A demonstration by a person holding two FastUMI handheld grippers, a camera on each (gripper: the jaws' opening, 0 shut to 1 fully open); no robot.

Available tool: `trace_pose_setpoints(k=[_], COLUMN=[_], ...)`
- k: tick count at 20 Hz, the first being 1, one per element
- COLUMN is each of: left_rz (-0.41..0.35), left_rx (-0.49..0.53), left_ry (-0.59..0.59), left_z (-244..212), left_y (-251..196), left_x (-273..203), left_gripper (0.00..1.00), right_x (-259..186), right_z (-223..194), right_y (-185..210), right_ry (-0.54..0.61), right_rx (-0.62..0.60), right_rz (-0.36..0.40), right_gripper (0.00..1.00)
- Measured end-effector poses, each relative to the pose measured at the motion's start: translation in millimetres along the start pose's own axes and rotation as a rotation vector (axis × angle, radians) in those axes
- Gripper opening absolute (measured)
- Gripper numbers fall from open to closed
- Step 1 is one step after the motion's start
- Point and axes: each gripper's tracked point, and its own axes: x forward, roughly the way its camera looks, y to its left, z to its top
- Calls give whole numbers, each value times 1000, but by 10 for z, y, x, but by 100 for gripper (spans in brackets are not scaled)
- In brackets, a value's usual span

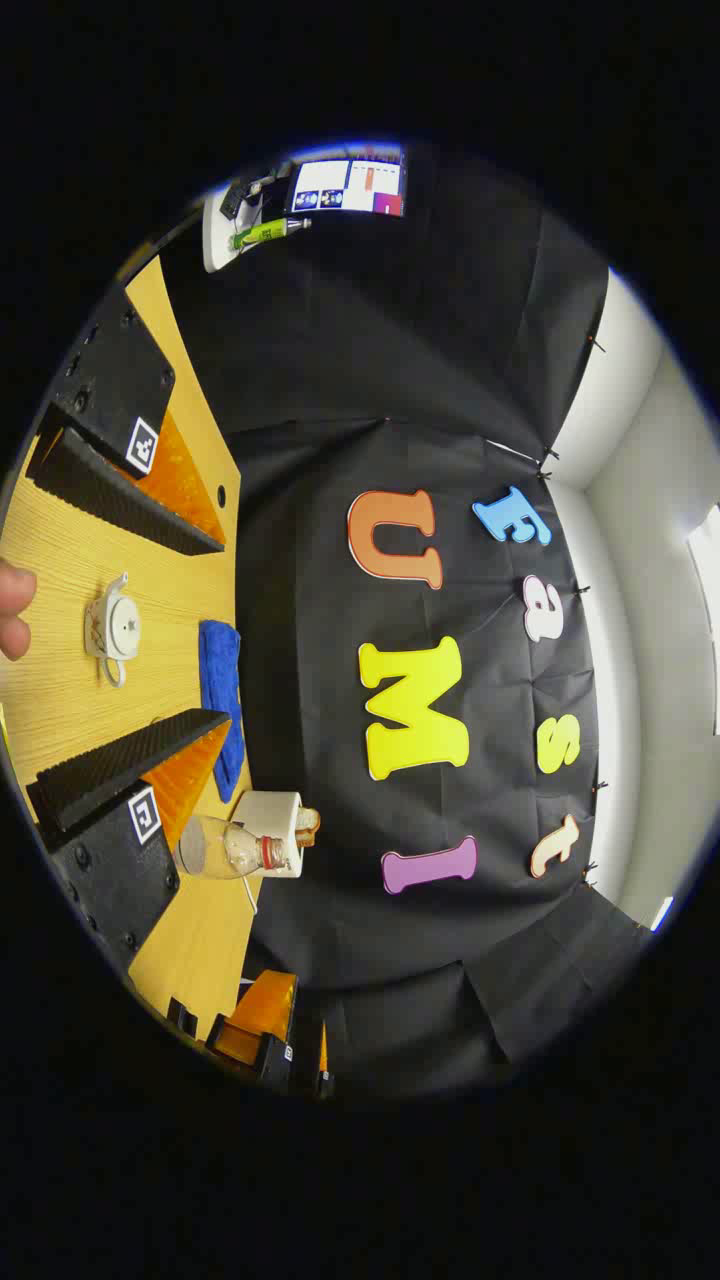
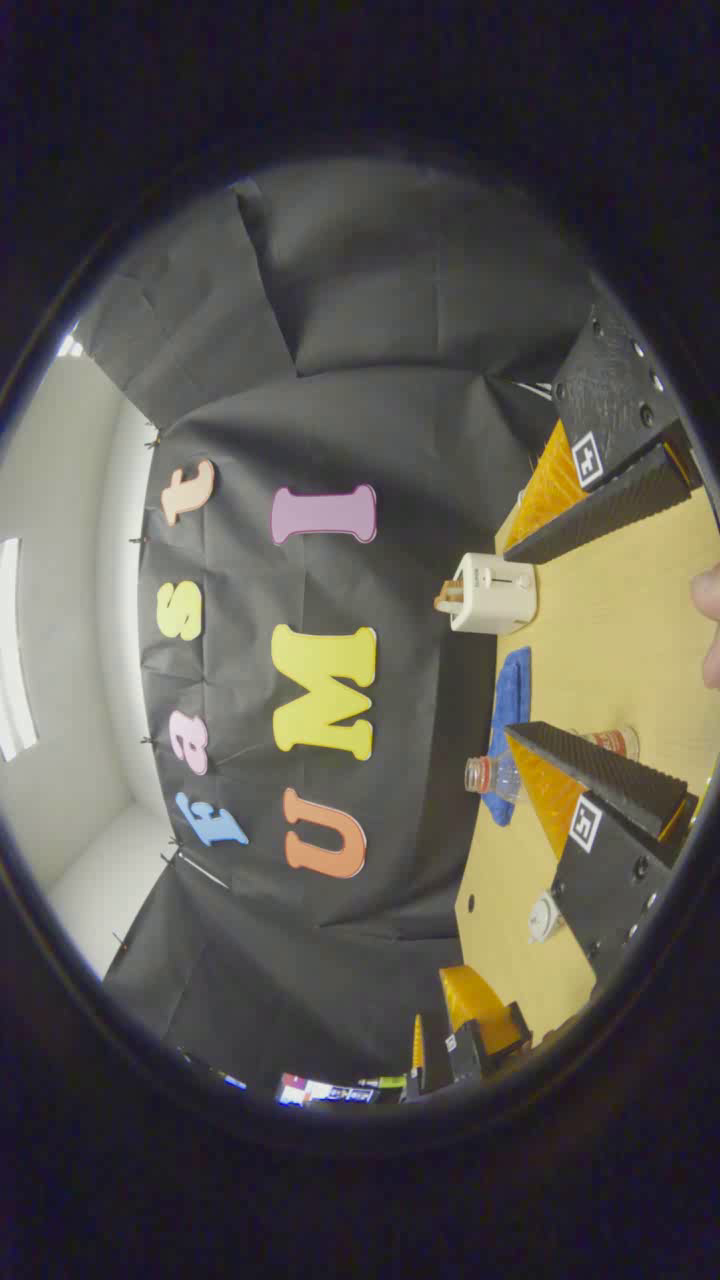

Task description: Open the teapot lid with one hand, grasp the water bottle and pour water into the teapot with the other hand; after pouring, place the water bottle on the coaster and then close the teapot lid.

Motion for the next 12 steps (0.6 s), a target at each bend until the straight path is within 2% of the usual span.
trace_pose_setpoints(k=[12], left_rz=[24], left_rx=[-12], left_ry=[6], left_z=[-36], left_y=[44], left_x=[17], left_gripper=[97], right_x=[83], right_z=[-126], right_y=[98], right_ry=[36], right_rx=[-6], right_rz=[13], right_gripper=[97])
